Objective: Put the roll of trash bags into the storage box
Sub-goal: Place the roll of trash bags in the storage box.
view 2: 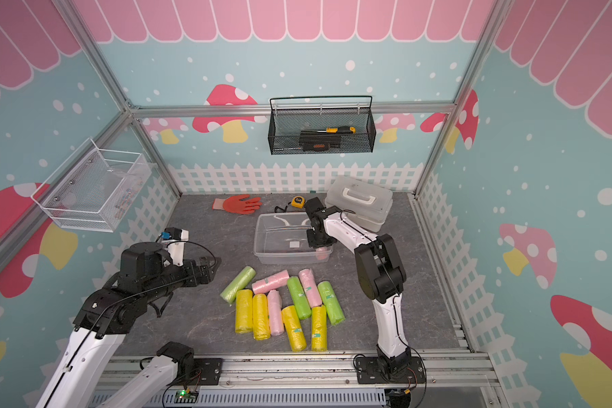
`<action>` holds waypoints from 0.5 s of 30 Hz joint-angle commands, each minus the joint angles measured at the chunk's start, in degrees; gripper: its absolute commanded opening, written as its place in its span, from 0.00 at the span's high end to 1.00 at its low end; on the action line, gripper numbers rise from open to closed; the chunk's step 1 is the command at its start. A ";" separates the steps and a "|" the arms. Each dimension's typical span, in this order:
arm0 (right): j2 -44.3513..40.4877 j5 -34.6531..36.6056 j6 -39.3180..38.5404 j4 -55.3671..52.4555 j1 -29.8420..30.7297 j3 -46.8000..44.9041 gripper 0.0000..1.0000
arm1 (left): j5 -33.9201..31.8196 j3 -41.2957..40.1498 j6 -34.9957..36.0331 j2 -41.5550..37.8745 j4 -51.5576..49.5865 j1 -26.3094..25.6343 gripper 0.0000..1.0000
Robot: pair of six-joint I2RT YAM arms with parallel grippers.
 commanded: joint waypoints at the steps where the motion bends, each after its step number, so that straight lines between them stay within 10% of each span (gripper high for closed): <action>1: 1.86 2.97 0.53 -1.48 0.47 1.70 0.72 | 0.02 -0.53 0.66 -0.82 0.55 0.24 0.01; 15: 1.82 4.75 -1.51 -1.75 1.55 2.29 0.38 | -0.26 -0.54 0.58 -1.26 0.50 0.25 0.01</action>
